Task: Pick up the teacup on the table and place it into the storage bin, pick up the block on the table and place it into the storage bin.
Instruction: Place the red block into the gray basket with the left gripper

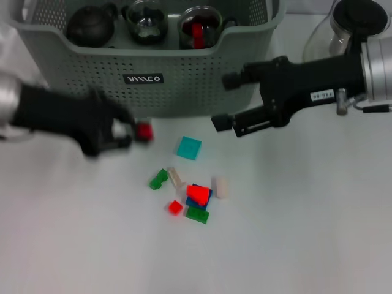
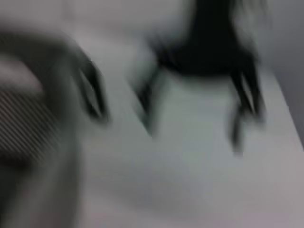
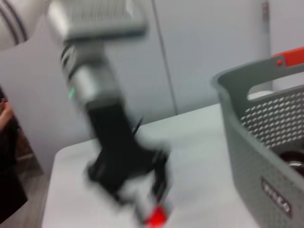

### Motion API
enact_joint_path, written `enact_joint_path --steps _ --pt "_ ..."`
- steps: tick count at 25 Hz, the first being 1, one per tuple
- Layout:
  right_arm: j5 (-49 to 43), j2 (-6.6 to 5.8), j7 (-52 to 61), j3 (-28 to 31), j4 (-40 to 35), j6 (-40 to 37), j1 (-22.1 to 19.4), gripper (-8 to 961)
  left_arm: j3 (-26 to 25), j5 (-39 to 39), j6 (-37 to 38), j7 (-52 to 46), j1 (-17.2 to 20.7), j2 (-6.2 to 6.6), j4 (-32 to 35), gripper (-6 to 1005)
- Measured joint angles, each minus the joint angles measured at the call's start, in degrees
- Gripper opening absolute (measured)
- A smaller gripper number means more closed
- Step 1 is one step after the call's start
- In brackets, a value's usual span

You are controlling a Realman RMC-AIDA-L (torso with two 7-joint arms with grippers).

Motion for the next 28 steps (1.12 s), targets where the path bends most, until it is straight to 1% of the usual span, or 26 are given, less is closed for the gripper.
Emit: enact_joint_path --steps 1,4,6,9,12,13,14,15,17,18,20,21,24,27,28 --pt "0.0 -0.09 -0.7 0.0 0.7 -0.6 0.0 940 -9.2 -5.1 1.1 -1.2 -2.2 0.68 -0.1 189" --pt "-1.0 -0.73 -2.4 0.1 3.5 -2.0 -0.1 940 -14.5 -8.3 -0.7 -3.8 -4.4 1.35 -0.4 190" --pt "-2.1 -1.02 -4.3 0.1 5.7 -2.9 -0.2 941 -15.3 -9.1 -5.2 -6.7 -6.4 1.8 -0.6 191" --pt "-2.6 -1.13 -5.7 0.1 7.0 -3.2 -0.3 941 -13.5 -8.6 -14.3 -11.3 -8.7 2.13 -1.1 192" --pt "-3.6 -1.28 -6.8 0.1 7.9 -3.4 -0.4 941 -8.5 -7.5 -25.1 -17.9 -10.6 3.27 -3.1 193" --pt "-4.0 -1.32 -6.9 0.1 7.9 -3.4 -0.5 941 -5.4 -6.3 -29.4 -21.7 -11.6 4.31 -4.8 194" --pt "-4.2 -1.34 -7.0 0.1 8.0 -3.3 -0.5 941 -4.4 -6.0 -30.7 -23.1 -11.9 4.71 -5.4 194" --pt "-4.5 -1.39 -7.0 0.1 8.0 -3.4 -0.6 941 -1.9 -5.0 -32.9 -25.8 -12.9 5.71 -7.3 195" --pt "-4.9 -1.44 -7.2 0.1 8.0 -3.4 -0.7 941 0.8 -3.6 -34.9 -28.8 -14.2 6.89 -9.6 195" --pt "-5.1 -1.47 -7.3 0.1 8.0 -3.3 -0.8 941 1.6 -2.8 -35.5 -29.6 -14.7 7.05 -10.1 196" --pt "-5.2 -1.52 -7.5 0.1 8.0 -3.2 -0.9 941 2.6 -0.9 -36.6 -30.8 -15.3 6.98 -9.9 197" --pt "-5.2 -1.55 -7.6 0.1 8.1 -3.1 -0.9 941 2.8 0.3 -36.7 -31.3 -15.4 6.64 -8.8 197" --pt "-5.2 -1.63 -7.7 0.1 8.1 -3.0 -1.0 941 3.3 2.1 -34.6 -32.4 -15.3 5.86 -3.9 298" --pt "-5.2 -1.66 -7.7 0.2 8.1 -3.0 -0.7 941 3.7 2.5 -27.8 -33.4 -14.5 5.4 4.3 400" --pt "-5.2 -1.66 -7.7 0.3 8.1 -2.9 -0.7 941 3.7 2.3 -25.8 -33.2 -14.2 5.27 6.3 472"
